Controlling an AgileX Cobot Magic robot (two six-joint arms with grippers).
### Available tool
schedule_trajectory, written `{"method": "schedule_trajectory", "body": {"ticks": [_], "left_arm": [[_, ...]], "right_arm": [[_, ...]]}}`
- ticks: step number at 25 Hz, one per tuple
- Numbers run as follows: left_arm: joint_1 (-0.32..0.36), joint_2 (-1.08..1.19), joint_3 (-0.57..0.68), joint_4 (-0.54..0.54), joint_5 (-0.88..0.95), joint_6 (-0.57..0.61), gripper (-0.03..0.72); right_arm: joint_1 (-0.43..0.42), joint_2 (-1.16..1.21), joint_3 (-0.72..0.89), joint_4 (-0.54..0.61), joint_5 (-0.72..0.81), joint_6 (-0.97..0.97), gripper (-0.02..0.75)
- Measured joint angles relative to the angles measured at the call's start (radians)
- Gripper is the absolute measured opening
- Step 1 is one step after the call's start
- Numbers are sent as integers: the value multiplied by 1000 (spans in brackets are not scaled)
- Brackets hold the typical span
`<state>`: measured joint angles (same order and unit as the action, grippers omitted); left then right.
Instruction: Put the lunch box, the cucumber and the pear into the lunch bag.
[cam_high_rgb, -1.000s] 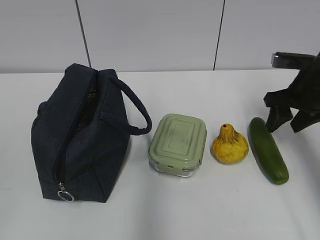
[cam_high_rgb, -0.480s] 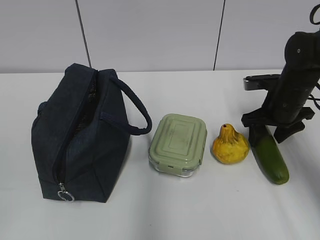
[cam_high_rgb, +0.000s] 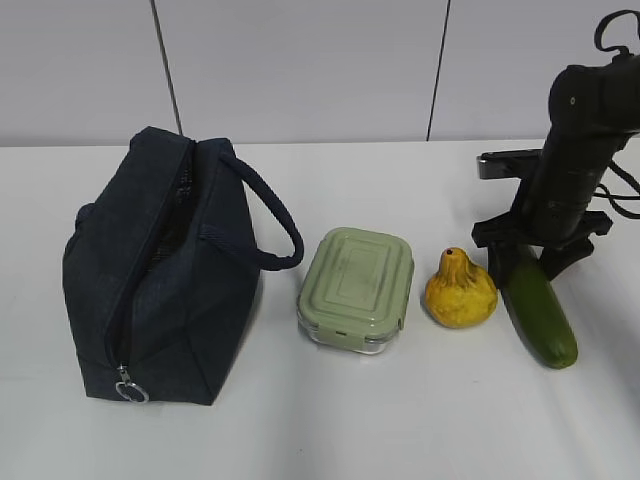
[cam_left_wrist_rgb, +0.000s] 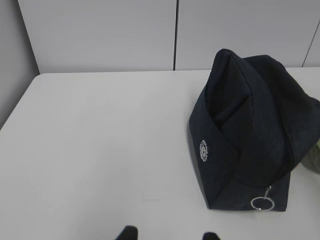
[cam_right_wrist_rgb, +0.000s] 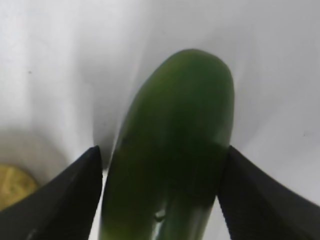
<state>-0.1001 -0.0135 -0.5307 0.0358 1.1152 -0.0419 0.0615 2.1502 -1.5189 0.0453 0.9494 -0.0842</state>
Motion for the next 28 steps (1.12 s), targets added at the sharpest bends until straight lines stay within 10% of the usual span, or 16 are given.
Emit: {"method": "schedule_trajectory", "body": {"ticks": [28], "left_arm": [[0,0,0,2,0,0,242]], "right_arm": [[0,23,-13,-24,85,0,422]]}}
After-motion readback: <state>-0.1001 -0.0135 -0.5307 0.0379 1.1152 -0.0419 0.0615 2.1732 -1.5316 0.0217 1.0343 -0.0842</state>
